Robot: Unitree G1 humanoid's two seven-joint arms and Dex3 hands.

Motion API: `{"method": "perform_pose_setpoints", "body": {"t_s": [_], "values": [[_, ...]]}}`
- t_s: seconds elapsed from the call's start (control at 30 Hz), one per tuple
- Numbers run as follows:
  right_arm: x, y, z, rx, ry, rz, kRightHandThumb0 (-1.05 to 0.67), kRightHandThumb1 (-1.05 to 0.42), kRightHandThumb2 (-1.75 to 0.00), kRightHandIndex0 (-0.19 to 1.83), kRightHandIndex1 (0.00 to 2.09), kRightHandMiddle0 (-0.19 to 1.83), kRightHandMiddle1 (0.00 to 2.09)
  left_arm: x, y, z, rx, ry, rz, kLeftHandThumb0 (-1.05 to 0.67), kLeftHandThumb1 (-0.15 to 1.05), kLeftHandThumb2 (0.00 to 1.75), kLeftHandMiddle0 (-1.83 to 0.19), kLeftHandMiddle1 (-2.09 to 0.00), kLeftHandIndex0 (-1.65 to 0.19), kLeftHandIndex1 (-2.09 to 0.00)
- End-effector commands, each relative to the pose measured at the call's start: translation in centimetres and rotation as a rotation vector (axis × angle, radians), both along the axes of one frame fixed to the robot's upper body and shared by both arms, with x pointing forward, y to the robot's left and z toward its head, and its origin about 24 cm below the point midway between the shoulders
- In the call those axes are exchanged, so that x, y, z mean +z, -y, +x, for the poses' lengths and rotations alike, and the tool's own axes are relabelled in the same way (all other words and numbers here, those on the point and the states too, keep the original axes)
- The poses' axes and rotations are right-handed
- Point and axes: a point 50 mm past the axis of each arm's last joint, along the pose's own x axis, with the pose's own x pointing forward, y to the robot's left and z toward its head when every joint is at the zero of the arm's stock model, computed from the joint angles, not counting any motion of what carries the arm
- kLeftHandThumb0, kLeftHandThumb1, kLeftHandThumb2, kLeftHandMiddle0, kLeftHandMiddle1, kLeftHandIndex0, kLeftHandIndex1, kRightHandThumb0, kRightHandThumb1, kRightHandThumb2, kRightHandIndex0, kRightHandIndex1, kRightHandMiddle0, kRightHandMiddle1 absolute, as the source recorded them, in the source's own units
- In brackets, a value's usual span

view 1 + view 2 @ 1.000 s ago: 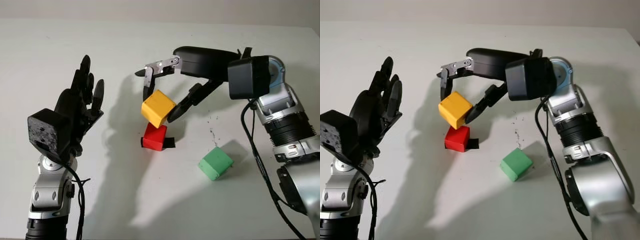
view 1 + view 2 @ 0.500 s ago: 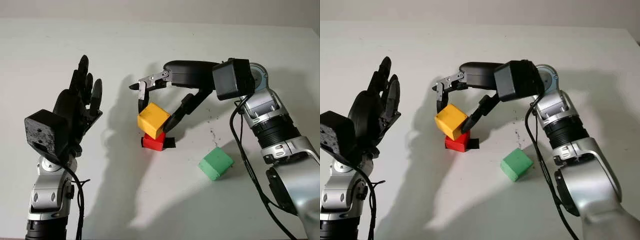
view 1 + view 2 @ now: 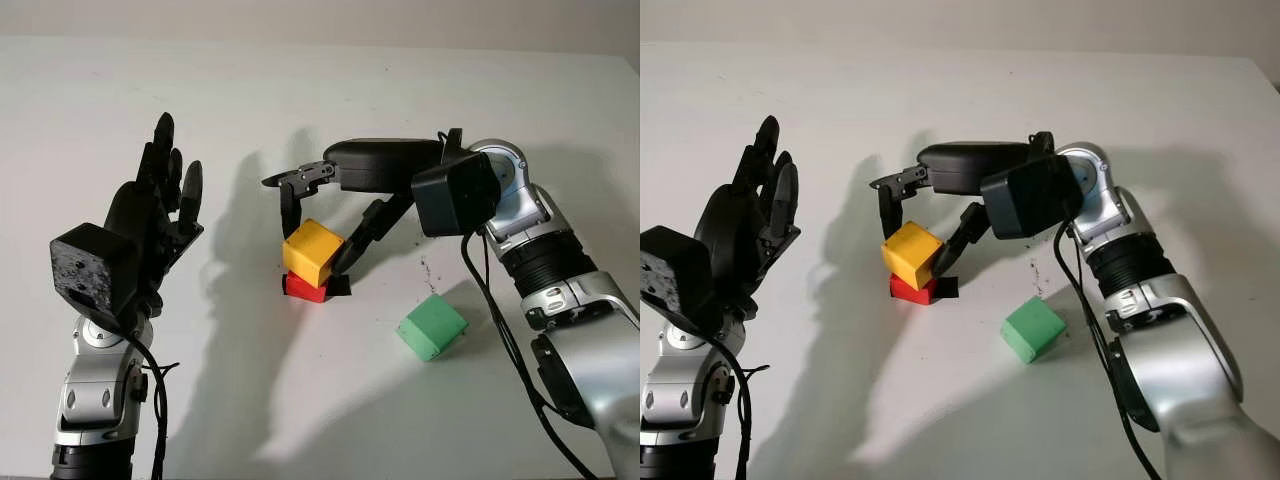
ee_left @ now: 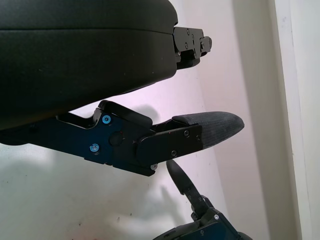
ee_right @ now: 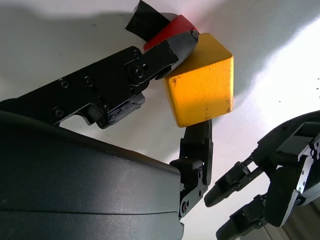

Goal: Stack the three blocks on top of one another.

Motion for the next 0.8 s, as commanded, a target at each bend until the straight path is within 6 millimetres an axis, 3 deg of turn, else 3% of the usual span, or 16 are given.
{"method": "perform_pose_setpoints", "body": {"t_s": [0.0,0.4,0.5,0.63,0.77], "values": [[-0.27,-0.06,0.05,0.003,0.004,-0.028,-0.44,-0.93,-0.05,0.19,0.05,0.4,1.5,0.01,-0.19,-0.34,0.003,0.004,0.007,-0.62,1.05,0.64,0.09,-0.05,0.08,-0.05],[-0.63,0.05,0.09,-0.017,0.021,-0.057,-0.43,-0.94,-0.05,0.17,0.04,0.38,1.48,0.02,-0.23,-0.3,0.003,0.008,0.014,-0.62,1.05,0.63,0.09,-0.05,0.08,-0.06],[-0.64,0.22,0.22,-0.03,0.022,-0.067,-0.42,-0.92,-0.05,0.15,0.04,0.31,1.38,0.06,-0.22,-0.31,0.006,0.011,0.017,-0.62,1.05,0.63,0.08,-0.05,0.07,-0.06],[-0.51,0.42,0.25,-0.045,0.029,-0.086,-0.45,-0.88,-0.05,0.11,0.04,0.19,1.1,0.07,-0.14,-0.22,0.008,0.01,0.018,-0.64,1.05,0.62,0.07,-0.06,0.06,-0.06],[-0.21,0.61,0.07,-0.043,0.04,-0.132,-0.56,-0.87,-0.05,-0.06,0.03,0.05,0.65,0.01,-0.07,-0.19,0.006,0.006,0.011,-0.64,1.05,0.61,0.07,-0.05,0.07,-0.06]]}}
